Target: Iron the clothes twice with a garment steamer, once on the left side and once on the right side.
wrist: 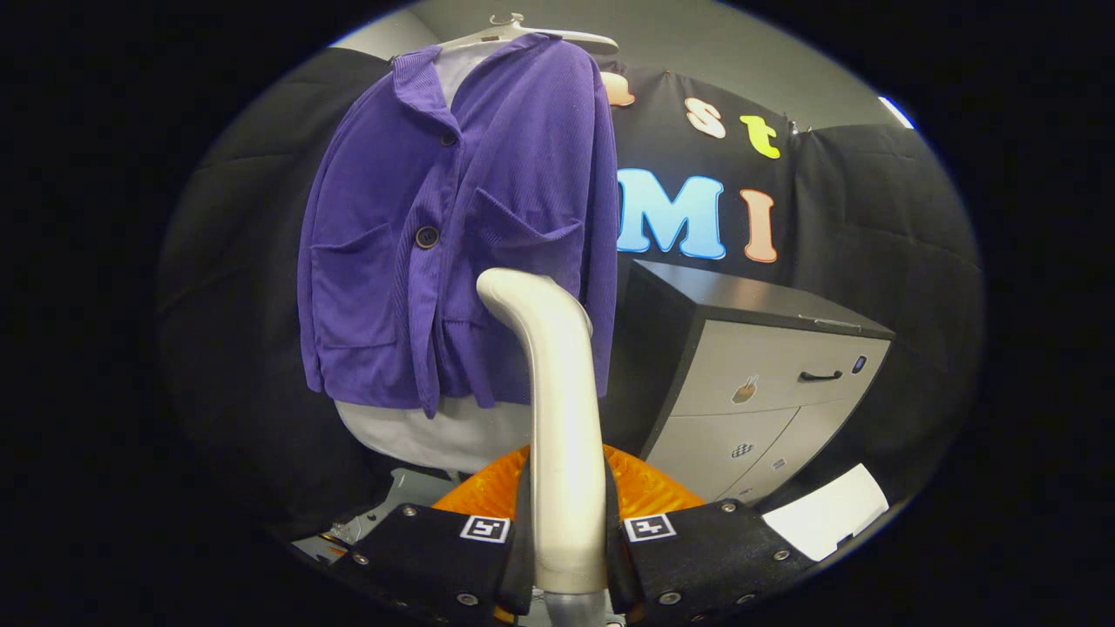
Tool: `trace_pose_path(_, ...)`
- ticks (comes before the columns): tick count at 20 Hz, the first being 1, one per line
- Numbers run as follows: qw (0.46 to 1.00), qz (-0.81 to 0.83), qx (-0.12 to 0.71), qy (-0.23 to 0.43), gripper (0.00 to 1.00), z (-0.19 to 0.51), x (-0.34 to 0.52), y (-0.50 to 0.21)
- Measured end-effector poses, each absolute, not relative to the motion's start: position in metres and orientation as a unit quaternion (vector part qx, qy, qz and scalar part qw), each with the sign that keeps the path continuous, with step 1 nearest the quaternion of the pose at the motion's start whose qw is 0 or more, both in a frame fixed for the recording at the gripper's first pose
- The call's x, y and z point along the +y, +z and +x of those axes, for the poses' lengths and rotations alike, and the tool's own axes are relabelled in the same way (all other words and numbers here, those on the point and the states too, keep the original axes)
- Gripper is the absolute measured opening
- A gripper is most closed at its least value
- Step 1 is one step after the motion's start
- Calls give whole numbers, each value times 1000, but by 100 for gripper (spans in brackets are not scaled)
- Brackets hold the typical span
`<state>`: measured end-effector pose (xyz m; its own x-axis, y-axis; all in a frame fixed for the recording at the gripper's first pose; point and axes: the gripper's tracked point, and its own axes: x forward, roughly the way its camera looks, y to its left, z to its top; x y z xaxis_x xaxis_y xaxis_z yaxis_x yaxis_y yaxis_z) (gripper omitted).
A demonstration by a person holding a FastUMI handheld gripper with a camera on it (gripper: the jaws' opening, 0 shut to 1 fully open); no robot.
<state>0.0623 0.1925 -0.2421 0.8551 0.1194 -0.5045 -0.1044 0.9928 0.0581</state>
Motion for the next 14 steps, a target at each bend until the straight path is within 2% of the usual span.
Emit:
trace_pose_path(6, 952, 0, 295, 82, 33, 34, 185, -256)
trace_pose_path(11, 959, -18, 270, 86, 33, 45, 167, -228)
trace_pose_path(14, 968, -10, 238, 80, 33, 56, 165, -185)
